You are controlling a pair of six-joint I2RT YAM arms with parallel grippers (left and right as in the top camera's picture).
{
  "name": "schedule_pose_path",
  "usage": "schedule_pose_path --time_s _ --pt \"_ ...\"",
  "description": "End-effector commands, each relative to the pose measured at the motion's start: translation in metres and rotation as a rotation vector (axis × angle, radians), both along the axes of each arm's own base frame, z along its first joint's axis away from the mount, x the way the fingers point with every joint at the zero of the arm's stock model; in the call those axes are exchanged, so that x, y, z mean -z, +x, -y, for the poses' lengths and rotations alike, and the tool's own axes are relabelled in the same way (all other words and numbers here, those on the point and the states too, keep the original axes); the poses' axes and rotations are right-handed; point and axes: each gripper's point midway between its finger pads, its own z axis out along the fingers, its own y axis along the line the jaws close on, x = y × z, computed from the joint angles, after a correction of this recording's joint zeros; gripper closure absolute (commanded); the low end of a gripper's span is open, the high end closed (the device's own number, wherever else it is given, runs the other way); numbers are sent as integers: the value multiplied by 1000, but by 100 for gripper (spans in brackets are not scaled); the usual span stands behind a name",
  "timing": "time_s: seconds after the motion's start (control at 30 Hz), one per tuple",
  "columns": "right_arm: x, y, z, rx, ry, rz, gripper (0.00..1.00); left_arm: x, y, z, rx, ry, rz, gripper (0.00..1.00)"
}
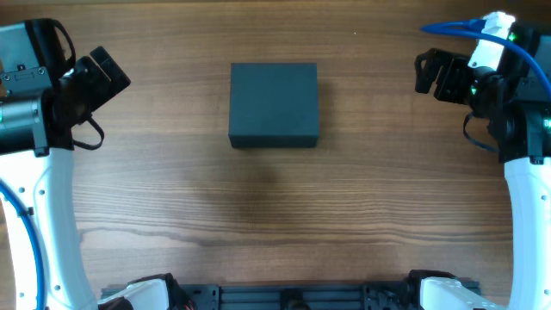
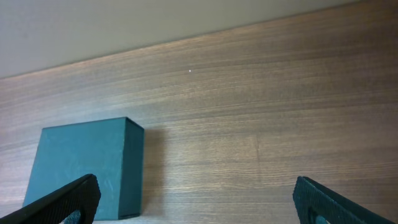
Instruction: Pack container
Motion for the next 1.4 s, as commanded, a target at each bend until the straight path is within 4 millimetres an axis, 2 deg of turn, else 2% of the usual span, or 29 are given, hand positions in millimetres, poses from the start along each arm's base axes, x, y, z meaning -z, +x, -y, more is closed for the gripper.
schedule_pose_path --time_s 0.0,0.3,0.43,0.63,0.77,0.87,0.93,1.07,1.17,1.37 --pt "6 3 -1 -5 6 -16 0 -1 -1 -2 -1 9 -2 0" --pt "6 3 -1 -5 6 -15 0 -1 -1 -2 -1 9 -2 0" --pt "7 3 12 47 -44 -19 0 -1 -1 -2 -1 9 -2 0" --pt "8 -3 11 47 -44 -21 0 -1 -1 -2 -1 9 -2 0" --pt "4 -2 11 53 -44 113 0 -1 -1 -2 -1 9 -2 0" --pt "-1 -4 10 81 -5 315 0 -1 -1 -2 -1 9 -2 0" --pt "-4 -12 9 80 -10 428 0 -1 -1 -2 -1 9 -2 0" --pt "-1 -50 12 110 -32 622 0 -1 -1 -2 -1 9 -2 0" --pt "3 -80 15 137 -51 696 0 -1 -1 -2 -1 9 -2 0" --pt "10 -114 21 188 -70 781 1 -1 -1 -2 -1 9 -2 0"
